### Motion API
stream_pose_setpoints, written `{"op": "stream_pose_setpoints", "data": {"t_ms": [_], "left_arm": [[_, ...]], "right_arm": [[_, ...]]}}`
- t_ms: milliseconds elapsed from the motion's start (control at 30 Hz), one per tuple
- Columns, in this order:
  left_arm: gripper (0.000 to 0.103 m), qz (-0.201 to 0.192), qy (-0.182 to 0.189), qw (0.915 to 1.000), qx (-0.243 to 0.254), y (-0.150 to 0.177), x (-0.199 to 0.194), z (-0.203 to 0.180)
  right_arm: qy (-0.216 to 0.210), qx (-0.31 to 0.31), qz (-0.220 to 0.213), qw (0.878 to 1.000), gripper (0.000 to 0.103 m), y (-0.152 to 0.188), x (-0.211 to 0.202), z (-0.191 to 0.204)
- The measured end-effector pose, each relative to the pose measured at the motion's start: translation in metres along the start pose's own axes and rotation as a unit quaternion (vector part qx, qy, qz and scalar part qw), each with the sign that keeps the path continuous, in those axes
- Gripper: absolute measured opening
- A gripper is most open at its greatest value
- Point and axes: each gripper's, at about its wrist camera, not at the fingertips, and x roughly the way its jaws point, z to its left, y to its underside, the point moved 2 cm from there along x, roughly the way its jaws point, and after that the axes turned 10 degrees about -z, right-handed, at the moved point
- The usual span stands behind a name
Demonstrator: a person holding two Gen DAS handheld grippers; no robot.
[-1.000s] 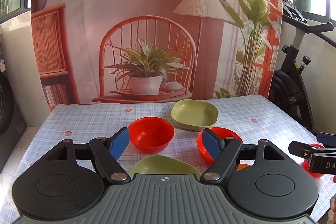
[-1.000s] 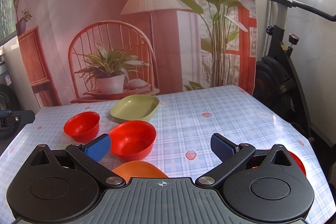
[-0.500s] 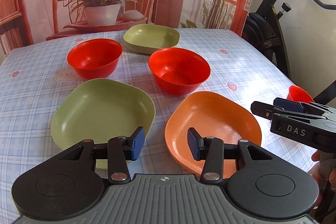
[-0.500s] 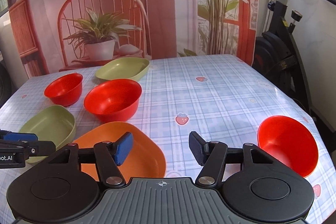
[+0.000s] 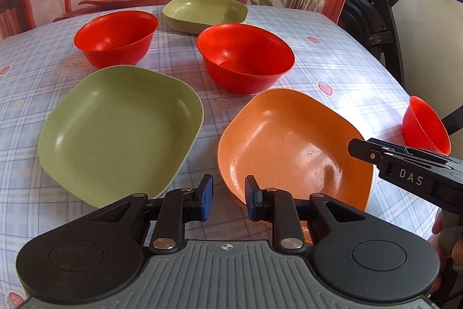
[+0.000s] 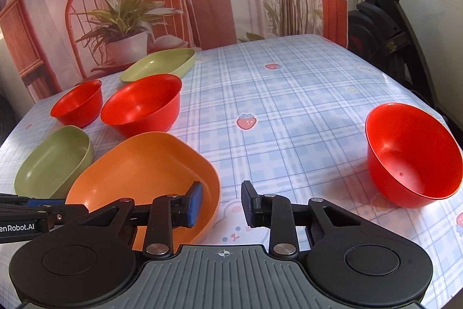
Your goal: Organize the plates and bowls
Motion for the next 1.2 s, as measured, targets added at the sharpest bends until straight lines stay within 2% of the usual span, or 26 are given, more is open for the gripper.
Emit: {"op": "stream_pose_setpoints", "data": {"t_ms": [33, 100, 200, 667, 900, 1067, 1200], "left_arm": [[0.019, -0.004, 0.005, 1.0000, 0.002, 0.001, 0.000, -0.002], [0.019, -0.007, -0.001, 0.9998, 0.017, 0.002, -0.001, -0.006], [0.018, -0.006, 0.005, 0.9997, 0.022, 0.002, -0.003, -0.009], [0.017, -0.027, 0.015, 0.9987, 0.039, -0.006, -0.033, -0.011], [0.017, -0.087, 0.029, 0.9957, 0.013, -0.043, -0.081, 0.011], [0.017, -0.138, 0.010, 0.9902, 0.014, -0.080, -0.114, 0.024], [0.017, -0.175, -0.008, 0.9844, 0.021, -0.112, -0.142, 0.033]], "right_arm": [[-0.002, 0.003, 0.002, 1.000, 0.023, 0.001, 0.000, -0.001], [-0.004, 0.007, 0.005, 1.000, 0.013, 0.002, 0.002, -0.002], [-0.010, 0.013, 0.009, 1.000, 0.009, 0.005, 0.001, -0.002], [-0.010, 0.021, -0.014, 1.000, 0.008, -0.013, -0.023, 0.005], [-0.040, 0.007, -0.053, 0.998, 0.008, -0.061, -0.039, 0.029], [-0.075, -0.004, -0.093, 0.993, 0.008, -0.109, -0.047, 0.063], [-0.111, 0.013, -0.112, 0.987, 0.008, -0.150, -0.049, 0.089]]}}
